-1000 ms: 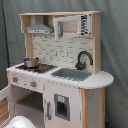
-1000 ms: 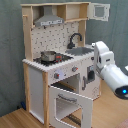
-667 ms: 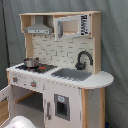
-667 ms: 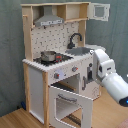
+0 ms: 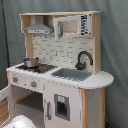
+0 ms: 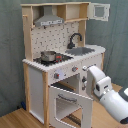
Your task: Play with the kitchen
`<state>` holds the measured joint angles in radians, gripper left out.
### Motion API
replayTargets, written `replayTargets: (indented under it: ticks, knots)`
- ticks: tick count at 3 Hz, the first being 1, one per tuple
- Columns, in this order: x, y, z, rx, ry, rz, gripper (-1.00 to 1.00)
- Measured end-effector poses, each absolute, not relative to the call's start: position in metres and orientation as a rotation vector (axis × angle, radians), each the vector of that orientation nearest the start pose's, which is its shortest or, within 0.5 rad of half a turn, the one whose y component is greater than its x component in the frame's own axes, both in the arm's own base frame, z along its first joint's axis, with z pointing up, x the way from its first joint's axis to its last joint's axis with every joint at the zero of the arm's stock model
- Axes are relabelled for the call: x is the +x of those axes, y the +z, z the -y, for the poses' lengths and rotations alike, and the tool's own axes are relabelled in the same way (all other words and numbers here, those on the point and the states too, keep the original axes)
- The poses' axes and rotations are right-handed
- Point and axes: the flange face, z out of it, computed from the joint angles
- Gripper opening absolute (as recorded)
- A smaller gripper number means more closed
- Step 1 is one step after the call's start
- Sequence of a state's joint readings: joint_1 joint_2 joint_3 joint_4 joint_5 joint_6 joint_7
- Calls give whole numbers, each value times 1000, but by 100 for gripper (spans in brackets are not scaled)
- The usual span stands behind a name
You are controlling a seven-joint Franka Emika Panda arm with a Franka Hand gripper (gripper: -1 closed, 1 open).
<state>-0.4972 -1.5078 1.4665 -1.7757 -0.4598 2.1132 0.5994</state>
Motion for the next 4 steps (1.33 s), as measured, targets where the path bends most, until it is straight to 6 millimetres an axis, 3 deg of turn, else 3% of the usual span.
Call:
replayTargets:
  ticks: [2,4]
  knots:
    - [88,376,-667,1295,1730,-684,100]
    - [102,331,-679,1429,1838,-674,100]
